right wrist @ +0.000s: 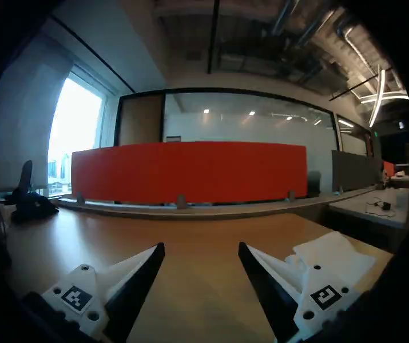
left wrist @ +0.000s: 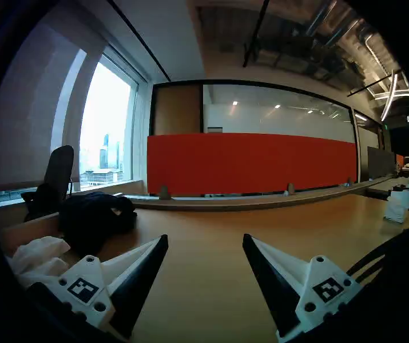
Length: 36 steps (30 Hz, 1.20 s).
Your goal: Fold towel
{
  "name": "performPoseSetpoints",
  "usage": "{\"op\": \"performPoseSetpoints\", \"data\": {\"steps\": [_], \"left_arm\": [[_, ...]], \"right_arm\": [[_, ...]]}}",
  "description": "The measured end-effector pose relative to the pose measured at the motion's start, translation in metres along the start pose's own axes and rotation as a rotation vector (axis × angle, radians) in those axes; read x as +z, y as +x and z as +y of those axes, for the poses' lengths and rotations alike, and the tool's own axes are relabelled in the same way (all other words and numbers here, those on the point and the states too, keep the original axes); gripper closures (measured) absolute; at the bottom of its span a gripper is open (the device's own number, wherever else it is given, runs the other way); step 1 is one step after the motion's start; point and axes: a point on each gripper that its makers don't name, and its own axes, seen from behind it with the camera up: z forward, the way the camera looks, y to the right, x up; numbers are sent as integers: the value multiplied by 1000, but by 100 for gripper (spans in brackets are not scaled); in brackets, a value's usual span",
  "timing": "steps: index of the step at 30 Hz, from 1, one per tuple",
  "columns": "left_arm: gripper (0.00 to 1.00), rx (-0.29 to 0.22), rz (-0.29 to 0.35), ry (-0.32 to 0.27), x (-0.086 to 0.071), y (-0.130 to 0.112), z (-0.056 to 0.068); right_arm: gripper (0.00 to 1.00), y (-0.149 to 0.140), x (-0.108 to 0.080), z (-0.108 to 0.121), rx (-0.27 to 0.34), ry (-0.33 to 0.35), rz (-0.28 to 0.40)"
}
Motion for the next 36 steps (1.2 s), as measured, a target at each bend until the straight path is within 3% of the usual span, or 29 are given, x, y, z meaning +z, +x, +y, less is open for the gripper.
{"op": "performPoseSetpoints", "data": {"steps": [36], "left_arm": [[3, 0, -1, 0, -2, 3, 0]], "right_arm": [[0, 0, 0, -2, -6, -1, -2]]}}
